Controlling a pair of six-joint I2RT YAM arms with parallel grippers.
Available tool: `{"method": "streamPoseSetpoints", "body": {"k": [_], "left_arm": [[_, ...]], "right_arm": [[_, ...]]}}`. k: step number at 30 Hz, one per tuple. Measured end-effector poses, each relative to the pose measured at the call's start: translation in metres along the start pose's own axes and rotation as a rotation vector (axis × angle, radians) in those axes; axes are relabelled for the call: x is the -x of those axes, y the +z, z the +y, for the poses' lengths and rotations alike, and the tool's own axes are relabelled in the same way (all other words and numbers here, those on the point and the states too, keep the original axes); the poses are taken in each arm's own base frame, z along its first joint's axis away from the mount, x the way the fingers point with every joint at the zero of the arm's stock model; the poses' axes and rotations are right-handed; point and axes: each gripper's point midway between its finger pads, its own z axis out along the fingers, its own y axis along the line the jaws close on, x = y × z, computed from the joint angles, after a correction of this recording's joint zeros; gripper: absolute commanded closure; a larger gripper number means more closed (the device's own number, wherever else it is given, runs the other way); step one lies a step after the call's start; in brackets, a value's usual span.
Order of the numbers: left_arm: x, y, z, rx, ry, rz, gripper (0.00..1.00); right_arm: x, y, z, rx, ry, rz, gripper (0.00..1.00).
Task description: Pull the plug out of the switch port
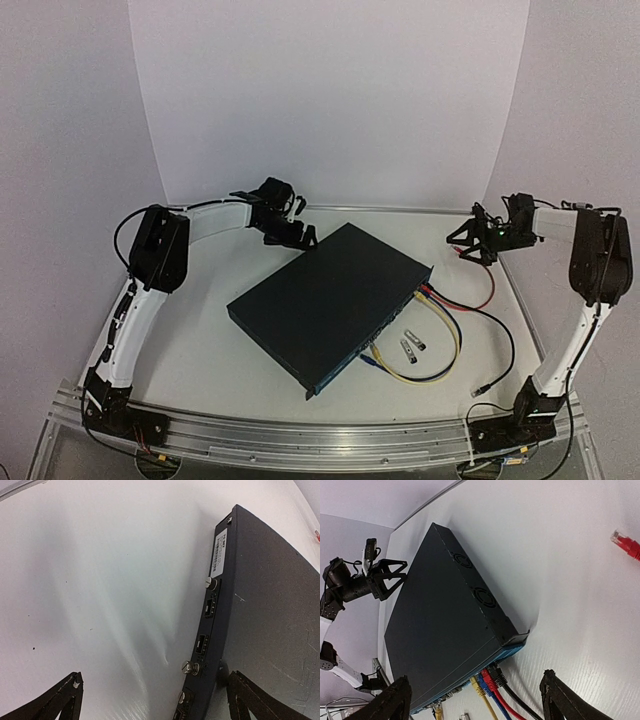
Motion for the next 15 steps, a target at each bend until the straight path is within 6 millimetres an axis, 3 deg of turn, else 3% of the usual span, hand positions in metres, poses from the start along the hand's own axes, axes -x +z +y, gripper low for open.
{"method": "streamPoseSetpoints", "body": {"k": [5,15], "left_arm": [[0.003,0.003,-0.004,-0.007,0.008,-0.018,0.0],[0.017,0.02,-0.019,-0.053,0.036,-0.087,0.0]], "right_arm": [[-0.008,0.015,0.0,0.061,0.046,0.06,0.12],[-0.042,0.041,-0.02,0.141,0.189,0.173,0.18]]}}
